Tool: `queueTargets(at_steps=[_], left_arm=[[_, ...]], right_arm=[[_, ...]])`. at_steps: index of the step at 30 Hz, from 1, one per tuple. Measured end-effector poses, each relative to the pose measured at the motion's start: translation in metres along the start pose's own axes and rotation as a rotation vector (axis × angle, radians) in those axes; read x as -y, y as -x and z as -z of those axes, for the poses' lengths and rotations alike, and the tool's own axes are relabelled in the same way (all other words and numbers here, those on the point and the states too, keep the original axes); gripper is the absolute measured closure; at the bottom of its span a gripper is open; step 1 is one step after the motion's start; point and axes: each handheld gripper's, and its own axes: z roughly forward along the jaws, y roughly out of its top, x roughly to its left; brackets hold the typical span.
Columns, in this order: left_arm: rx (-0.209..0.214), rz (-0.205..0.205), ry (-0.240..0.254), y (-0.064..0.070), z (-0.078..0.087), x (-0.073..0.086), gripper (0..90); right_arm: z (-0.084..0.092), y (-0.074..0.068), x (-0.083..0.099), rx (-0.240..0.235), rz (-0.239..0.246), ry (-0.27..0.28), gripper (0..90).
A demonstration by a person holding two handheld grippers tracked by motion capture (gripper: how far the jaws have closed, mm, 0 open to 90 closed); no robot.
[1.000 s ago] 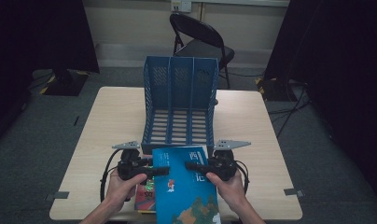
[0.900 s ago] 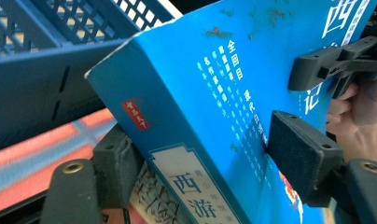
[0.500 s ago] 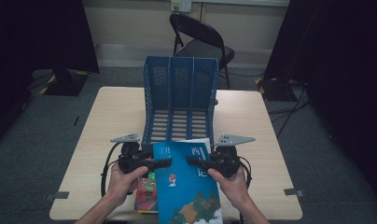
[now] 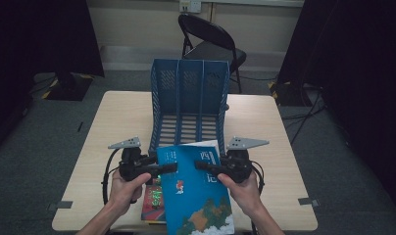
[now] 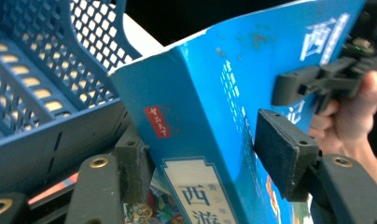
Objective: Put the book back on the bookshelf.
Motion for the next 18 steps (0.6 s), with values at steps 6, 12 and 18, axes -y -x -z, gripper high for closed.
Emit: queueTargets(at_steps=[6, 12, 18], left_arm=[[0.046, 0.014, 0.019, 0.008, -0.003, -0.006, 52.1], [0.040, -0.036, 0.011, 0.016, 0.002, -0.018, 53.4], [0.029, -0.068, 0.026, 0.023, 0.010, -0.031, 54.7]], right_arm=[[-0.002, -0.009, -0.005, -0.018, 0.027, 0.000, 74.5], [0.001, -0.015, -0.012, -0.015, 0.041, -0.002, 74.4], [0.003, -0.021, -0.022, -0.017, 0.060, 0.032, 74.6]])
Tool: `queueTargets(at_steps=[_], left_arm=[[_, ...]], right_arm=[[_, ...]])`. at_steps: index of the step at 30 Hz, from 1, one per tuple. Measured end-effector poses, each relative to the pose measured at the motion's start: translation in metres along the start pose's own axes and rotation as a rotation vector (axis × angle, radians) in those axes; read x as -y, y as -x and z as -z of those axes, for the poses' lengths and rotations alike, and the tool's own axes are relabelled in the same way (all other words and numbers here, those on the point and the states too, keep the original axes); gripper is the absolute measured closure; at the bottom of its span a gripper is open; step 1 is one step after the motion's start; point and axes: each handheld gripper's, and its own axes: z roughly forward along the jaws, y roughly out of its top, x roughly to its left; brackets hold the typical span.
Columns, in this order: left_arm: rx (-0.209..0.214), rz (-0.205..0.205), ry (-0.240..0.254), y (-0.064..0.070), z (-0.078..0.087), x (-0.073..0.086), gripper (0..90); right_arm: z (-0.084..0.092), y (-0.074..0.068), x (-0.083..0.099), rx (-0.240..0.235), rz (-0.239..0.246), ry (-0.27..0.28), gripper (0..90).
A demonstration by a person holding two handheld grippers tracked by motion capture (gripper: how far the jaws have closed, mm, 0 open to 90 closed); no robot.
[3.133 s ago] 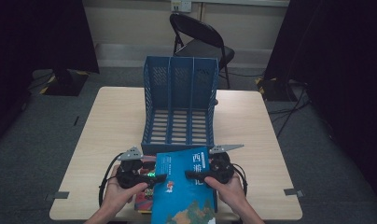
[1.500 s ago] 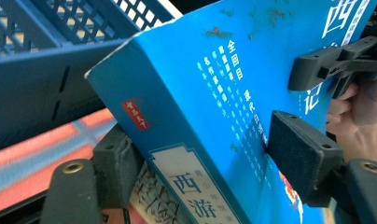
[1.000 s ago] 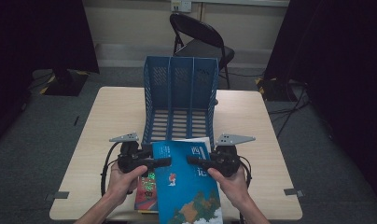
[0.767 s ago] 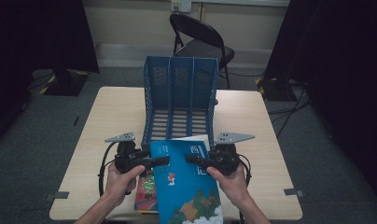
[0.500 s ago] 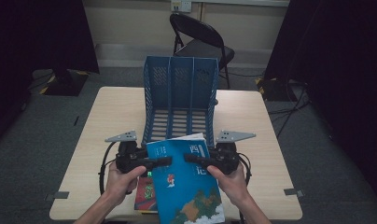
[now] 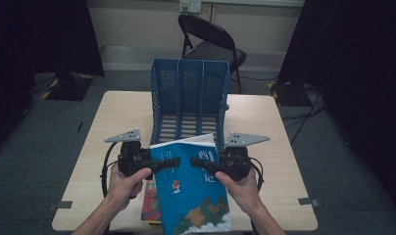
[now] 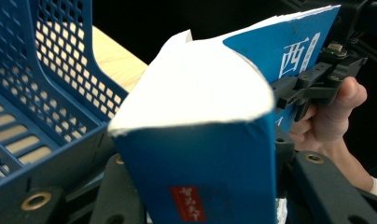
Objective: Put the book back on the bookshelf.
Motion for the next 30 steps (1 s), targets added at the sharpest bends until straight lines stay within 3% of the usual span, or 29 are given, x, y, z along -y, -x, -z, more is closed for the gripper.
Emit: queueTargets(at_steps=[7, 15, 17, 21, 24, 30], left_arm=[[-0.036, -0.063, 0.033, 0.009, 0.010, -0.025, 58.1], [-0.100, -0.216, 0.077, 0.023, 0.018, -0.048, 59.8], [-0.114, -0.247, 0.083, 0.026, 0.020, -0.046, 59.7], [-0.142, -0.287, 0.090, 0.029, 0.022, -0.032, 58.8], [-0.165, -0.283, 0.138, 0.036, 0.024, -0.022, 57.4], [-0.146, -0.312, 0.149, 0.037, 0.024, -0.016, 57.9]], right_arm=[[0.000, -0.007, -0.019, 0.018, 0.058, 0.045, 74.8], [-0.002, -0.009, -0.033, 0.036, 0.133, 0.125, 74.5], [-0.003, -0.009, -0.033, 0.032, 0.144, 0.152, 74.2], [-0.008, -0.009, -0.023, 0.011, 0.164, 0.146, 73.1], [-0.008, -0.011, -0.019, -0.003, 0.160, 0.150, 70.0], [-0.004, -0.015, -0.016, 0.023, 0.180, 0.140, 64.2]])
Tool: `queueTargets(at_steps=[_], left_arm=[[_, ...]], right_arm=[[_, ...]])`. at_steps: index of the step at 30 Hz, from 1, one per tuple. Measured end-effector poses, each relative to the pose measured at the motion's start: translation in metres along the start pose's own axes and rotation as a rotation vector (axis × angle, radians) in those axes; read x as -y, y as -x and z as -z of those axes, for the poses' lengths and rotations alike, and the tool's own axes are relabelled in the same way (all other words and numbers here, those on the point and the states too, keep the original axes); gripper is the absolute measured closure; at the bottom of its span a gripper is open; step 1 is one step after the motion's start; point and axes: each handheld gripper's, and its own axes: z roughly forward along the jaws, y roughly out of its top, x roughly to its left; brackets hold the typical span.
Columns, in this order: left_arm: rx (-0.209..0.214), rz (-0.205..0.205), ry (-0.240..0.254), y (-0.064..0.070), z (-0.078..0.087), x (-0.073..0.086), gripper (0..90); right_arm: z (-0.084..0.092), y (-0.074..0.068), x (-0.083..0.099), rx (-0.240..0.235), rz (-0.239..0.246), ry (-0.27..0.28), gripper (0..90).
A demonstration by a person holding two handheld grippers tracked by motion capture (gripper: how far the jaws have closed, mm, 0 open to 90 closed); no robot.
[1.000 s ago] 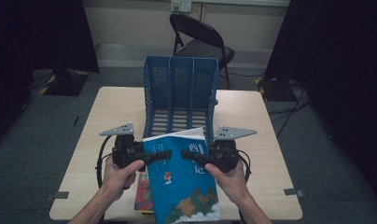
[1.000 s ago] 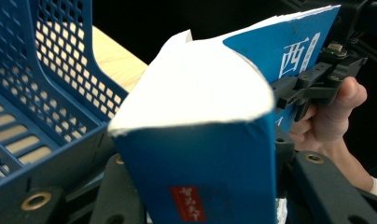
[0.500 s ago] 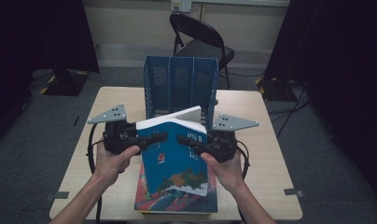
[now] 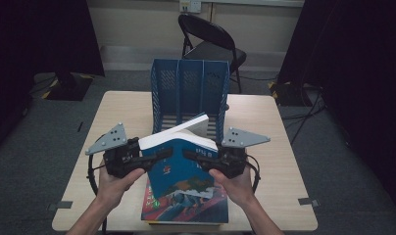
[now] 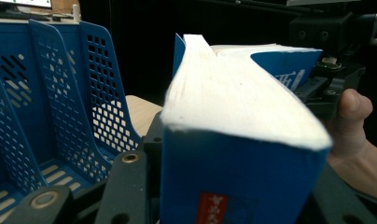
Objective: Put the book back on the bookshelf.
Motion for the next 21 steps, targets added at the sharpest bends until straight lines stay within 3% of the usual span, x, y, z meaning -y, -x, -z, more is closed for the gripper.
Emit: queueTargets(at_steps=[4, 11, 13, 18, 21], left_arm=[[0.001, -0.003, -0.012, 0.001, 0.002, 0.001, 58.2], [-0.005, -0.014, -0.022, 0.007, 0.004, 0.001, 58.3], [-0.013, -0.022, -0.028, 0.008, 0.004, 0.001, 58.4], [-0.007, -0.022, -0.033, 0.009, 0.007, 0.001, 58.4], [-0.014, -0.016, -0.029, 0.012, 0.007, 0.002, 58.4]], right_arm=[[0.006, 0.002, 0.001, 0.041, 0.009, -0.006, 55.0], [0.017, 0.006, 0.009, 0.064, 0.015, 0.001, 49.2], [0.020, 0.008, 0.011, 0.100, 0.017, -0.010, 48.6], [0.028, 0.019, 0.020, 0.128, -0.025, -0.031, 48.1], [0.028, 0.027, 0.027, 0.122, -0.051, -0.043, 48.1]])
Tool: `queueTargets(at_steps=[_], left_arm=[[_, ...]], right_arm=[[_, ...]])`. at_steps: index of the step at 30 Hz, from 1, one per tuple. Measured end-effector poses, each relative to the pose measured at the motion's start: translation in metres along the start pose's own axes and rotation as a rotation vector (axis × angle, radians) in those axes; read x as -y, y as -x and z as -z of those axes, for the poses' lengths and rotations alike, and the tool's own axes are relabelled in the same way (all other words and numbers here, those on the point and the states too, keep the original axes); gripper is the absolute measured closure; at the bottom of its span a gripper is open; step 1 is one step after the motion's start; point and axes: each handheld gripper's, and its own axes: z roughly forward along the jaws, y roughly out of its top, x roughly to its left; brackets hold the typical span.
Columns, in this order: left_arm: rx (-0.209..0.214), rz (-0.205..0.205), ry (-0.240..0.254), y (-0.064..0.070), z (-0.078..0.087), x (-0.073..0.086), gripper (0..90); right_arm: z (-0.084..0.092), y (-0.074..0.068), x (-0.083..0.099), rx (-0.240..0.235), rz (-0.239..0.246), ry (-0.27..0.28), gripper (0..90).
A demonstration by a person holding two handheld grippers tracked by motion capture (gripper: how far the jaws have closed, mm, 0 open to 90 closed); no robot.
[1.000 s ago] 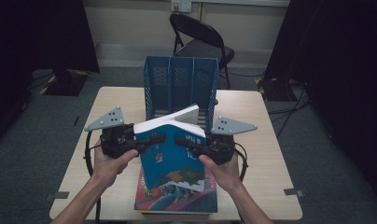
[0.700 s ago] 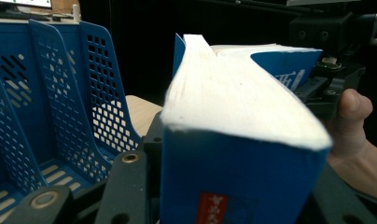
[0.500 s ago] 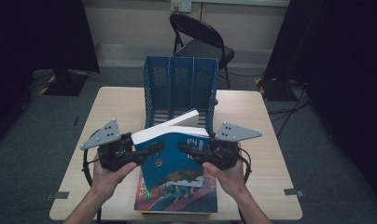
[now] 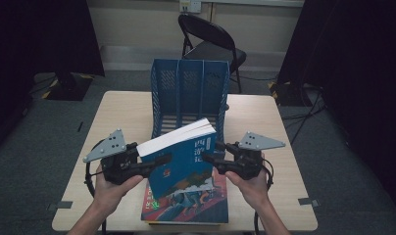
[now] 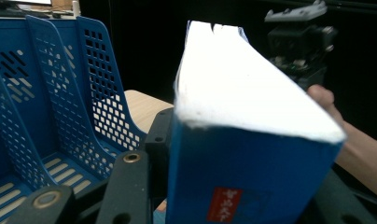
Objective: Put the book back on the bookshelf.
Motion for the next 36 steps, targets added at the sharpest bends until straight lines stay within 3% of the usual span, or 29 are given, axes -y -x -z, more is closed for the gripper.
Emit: queueTargets(at_steps=[4, 6, 8, 12, 16, 18, 20, 29, 33, 36], left_arm=[[-0.014, -0.014, -0.010, 0.004, 0.002, 0.000, 58.4], [-0.031, -0.047, -0.018, 0.007, 0.002, -0.001, 58.5], [-0.044, -0.039, -0.007, 0.008, 0.002, 0.001, 58.6], [-0.037, -0.027, 0.018, 0.005, 0.000, 0.004, 58.2], [-0.069, -0.056, 0.046, 0.007, -0.002, 0.007, 59.0], [-0.084, -0.049, 0.052, 0.006, -0.003, 0.008, 59.0], [-0.081, -0.007, 0.059, 0.003, -0.004, 0.010, 58.2], [-0.056, 0.064, 0.011, 0.001, -0.011, 0.012, 55.7], [-0.082, 0.068, -0.009, 0.003, -0.024, 0.020, 51.9], [-0.082, 0.062, 0.003, 0.002, -0.024, 0.022, 50.8]], right_arm=[[-0.007, 0.005, 0.005, -0.041, 0.001, -0.007, 48.5], [-0.010, 0.007, 0.004, -0.054, -0.002, -0.015, 49.5], [-0.014, 0.007, 0.003, -0.064, -0.015, -0.016, 46.9], [-0.014, 0.007, 0.003, -0.051, -0.014, -0.018, 48.0], [-0.013, 0.006, 0.002, -0.038, -0.009, -0.029, 49.0], [-0.013, 0.006, 0.002, -0.028, -0.006, -0.030, 51.3], [-0.014, 0.006, 0.002, -0.022, -0.005, -0.033, 52.1], [-0.013, 0.007, 0.002, -0.030, -0.002, -0.034, 52.3], [-0.013, 0.006, 0.002, -0.028, 0.000, -0.035, 52.5], [-0.013, 0.007, 0.002, -0.029, -0.002, -0.035, 52.4]])
